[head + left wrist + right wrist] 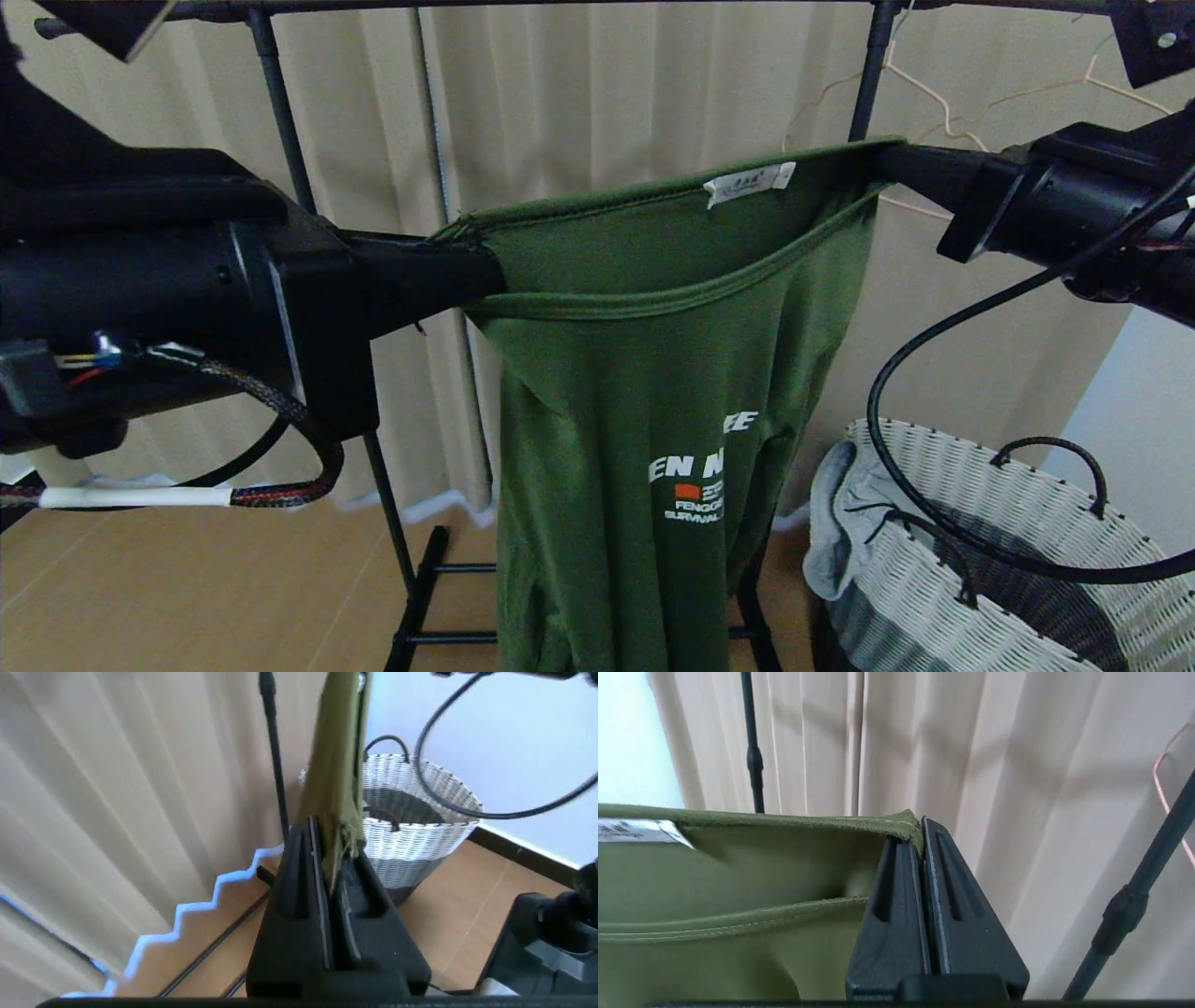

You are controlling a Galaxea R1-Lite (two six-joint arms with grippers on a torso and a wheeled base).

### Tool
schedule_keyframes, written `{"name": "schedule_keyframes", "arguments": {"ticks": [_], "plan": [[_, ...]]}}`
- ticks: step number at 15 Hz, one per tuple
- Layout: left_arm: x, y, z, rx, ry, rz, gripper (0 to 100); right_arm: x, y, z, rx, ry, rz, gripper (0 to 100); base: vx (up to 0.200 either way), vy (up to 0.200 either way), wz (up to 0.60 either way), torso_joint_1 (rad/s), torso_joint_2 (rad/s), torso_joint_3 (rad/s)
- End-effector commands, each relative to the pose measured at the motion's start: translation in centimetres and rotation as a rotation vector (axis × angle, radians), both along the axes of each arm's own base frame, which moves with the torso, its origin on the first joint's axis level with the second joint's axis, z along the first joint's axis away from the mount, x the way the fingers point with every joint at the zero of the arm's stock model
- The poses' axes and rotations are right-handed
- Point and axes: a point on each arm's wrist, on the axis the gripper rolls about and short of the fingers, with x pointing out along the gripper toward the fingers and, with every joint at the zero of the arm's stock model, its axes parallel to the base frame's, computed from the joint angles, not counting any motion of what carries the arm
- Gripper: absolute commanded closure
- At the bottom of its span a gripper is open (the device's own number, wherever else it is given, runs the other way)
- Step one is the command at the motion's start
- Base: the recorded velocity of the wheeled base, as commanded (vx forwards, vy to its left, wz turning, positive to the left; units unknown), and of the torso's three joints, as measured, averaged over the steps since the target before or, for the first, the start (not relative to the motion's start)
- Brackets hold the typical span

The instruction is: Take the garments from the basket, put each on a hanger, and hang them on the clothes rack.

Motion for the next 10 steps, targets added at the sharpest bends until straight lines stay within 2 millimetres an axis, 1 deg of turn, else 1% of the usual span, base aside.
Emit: {"name": "schedule_keyframes", "arguments": {"ticks": [1, 3, 4, 6, 7, 9, 10], "plan": [[-0.3, 0.0, 0.1, -0.003, -0.005, -0.010, 100, 0.3, 0.1, -0.4, -0.005, 0.014, 0.000, 100, 0.000, 0.000, 0.00, 0.000, 0.00, 0.000], [-0.1, -0.1, 0.0, -0.001, 0.000, -0.004, 100, 0.0, 0.0, -0.3, -0.005, 0.011, -0.004, 100, 0.000, 0.000, 0.00, 0.000, 0.00, 0.000], [-0.1, 0.0, 0.3, -0.006, -0.008, 0.004, 100, -0.4, -0.2, 0.1, -0.002, 0.005, -0.009, 100, 0.000, 0.000, 0.00, 0.000, 0.00, 0.000], [0.8, 0.0, 0.0, 0.038, -0.033, 0.038, 100, -1.3, -0.6, 0.4, 0.001, -0.002, -0.010, 100, 0.000, 0.000, 0.00, 0.000, 0.00, 0.000], [2.5, 0.0, -0.7, 0.112, -0.055, 0.130, 100, -2.6, -1.1, 0.6, -0.003, 0.004, -0.011, 100, 0.000, 0.000, 0.00, 0.000, 0.00, 0.000], [4.4, -1.1, -0.7, 0.115, -0.073, 0.249, 100, -4.6, -1.8, 1.5, -0.004, 0.007, -0.011, 100, 0.000, 0.000, 0.00, 0.000, 0.00, 0.000], [5.0, -1.5, -0.6, 0.110, -0.083, 0.281, 100, -5.4, -2.1, 1.7, -0.005, 0.009, -0.011, 100, 0.000, 0.000, 0.00, 0.000, 0.00, 0.000]]}}
